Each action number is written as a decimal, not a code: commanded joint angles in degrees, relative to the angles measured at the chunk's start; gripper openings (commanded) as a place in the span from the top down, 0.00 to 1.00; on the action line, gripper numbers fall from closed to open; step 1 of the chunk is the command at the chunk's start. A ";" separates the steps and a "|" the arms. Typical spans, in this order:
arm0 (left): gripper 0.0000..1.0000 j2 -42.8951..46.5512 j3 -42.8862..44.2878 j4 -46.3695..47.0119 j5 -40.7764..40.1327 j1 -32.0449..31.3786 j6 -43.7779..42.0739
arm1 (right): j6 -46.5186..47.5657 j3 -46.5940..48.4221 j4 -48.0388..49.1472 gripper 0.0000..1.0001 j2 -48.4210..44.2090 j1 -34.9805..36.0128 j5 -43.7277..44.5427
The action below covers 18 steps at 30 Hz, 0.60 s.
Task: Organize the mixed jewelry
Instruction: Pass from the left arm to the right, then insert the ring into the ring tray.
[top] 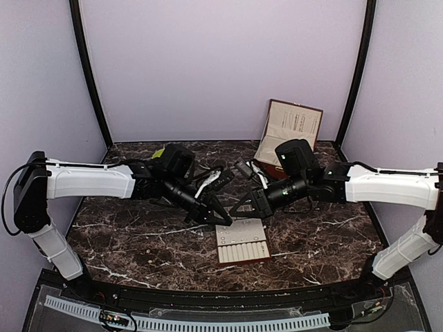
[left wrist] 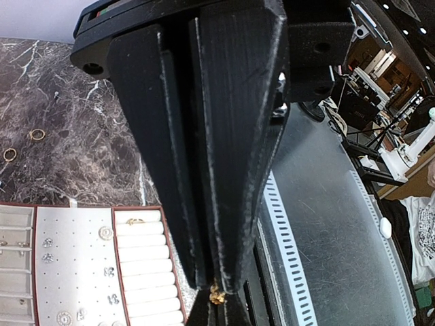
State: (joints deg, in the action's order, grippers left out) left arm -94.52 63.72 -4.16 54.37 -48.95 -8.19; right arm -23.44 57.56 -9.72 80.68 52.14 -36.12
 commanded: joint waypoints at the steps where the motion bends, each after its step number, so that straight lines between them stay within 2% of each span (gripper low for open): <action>1: 1.00 0.56 1.28 -0.81 0.44 0.42 -0.60 | -0.07 1.15 -0.43 1.00 -0.26 0.33 0.74; 6: 1.00 0.80 0.98 0.07 -0.28 0.35 -0.02 | 0.03 0.30 -0.34 1.00 -1.31 0.33 2.87; 8: 0.88 1.07 0.92 0.11 -1.50 0.38 -0.05 | -0.44 -0.48 0.42 1.00 -1.91 0.32 4.07; 10: 0.66 2.00 0.40 0.44 -4.23 0.41 -0.12 | -1.20 -1.43 1.37 1.00 -2.96 0.27 5.54; 12: 0.56 4.14 -1.23 2.25 -7.75 0.66 -0.08 | -2.20 -2.85 2.35 1.00 -4.11 0.26 7.39; 14: 0.47 7.24 -3.94 6.08 -11.19 1.45 0.75 | -3.54 -4.66 3.56 1.00 -5.55 0.24 9.92; 18: 0.39 14.44 -8.66 13.56 -16.94 4.46 3.31 | -8.07 -9.52 6.61 1.00 -8.50 0.32 13.79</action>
State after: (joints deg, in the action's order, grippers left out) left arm -88.18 58.57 0.93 44.12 -47.31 -7.07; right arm -26.65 52.03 -7.75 75.33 52.21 -27.83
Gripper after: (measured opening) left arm 0.585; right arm 0.026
